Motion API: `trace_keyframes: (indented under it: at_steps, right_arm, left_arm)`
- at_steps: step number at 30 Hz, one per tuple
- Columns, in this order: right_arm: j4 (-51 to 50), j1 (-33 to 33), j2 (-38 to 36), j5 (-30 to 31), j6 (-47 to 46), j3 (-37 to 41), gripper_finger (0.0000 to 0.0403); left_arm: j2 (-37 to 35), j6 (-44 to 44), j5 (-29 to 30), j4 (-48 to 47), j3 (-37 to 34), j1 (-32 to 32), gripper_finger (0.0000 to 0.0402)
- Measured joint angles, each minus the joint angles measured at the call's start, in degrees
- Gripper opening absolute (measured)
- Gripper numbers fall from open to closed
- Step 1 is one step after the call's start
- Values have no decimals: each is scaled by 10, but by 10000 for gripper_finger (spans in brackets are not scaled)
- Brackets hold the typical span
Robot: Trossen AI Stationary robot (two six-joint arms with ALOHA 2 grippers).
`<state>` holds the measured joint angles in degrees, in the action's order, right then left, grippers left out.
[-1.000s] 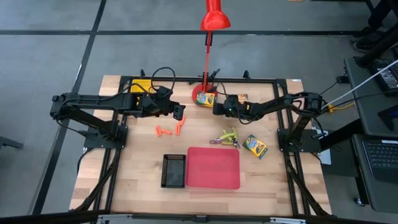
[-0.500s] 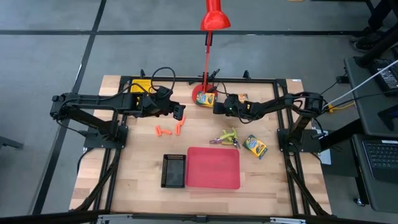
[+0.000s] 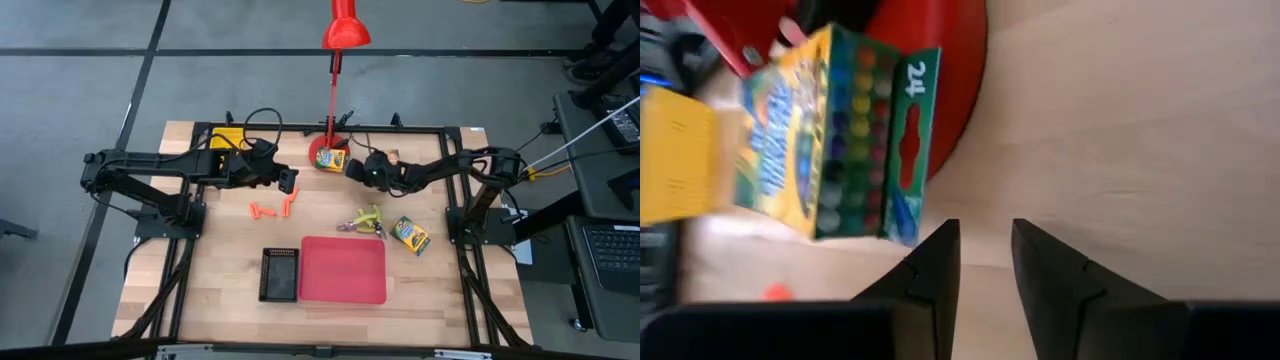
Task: Pick & Place School Supplies
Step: Put the middle yellow crayon box into the red bin
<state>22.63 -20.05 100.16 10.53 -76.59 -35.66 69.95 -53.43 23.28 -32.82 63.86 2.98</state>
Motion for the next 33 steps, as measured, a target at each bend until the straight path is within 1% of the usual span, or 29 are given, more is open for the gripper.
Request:
trace_keyframes:
  at_steps: [4,6,10,17,20,28,33]
  right_arm:
    - [125,-17,-3,-24,-14,50,98]
    - [154,-23,-3,-43,-14,63,98]
    - [158,-25,-2,-50,-14,65,98]
    - [127,-25,1,-46,-4,37,98]
    - [130,-25,2,-44,6,29,98]
    - [108,-23,2,-36,5,29,98]
    - [114,-17,15,-28,7,24,98]
  left_arm:
    - [0,1,-3,0,0,0,200]
    - [0,2,-3,0,0,0,200]
    - [0,6,-3,0,0,0,200]
    - [0,7,-3,0,0,0,200]
    - [0,7,-3,0,0,0,200]
    - [0,7,-4,0,0,0,200]
    - [0,9,-4,0,0,0,200]
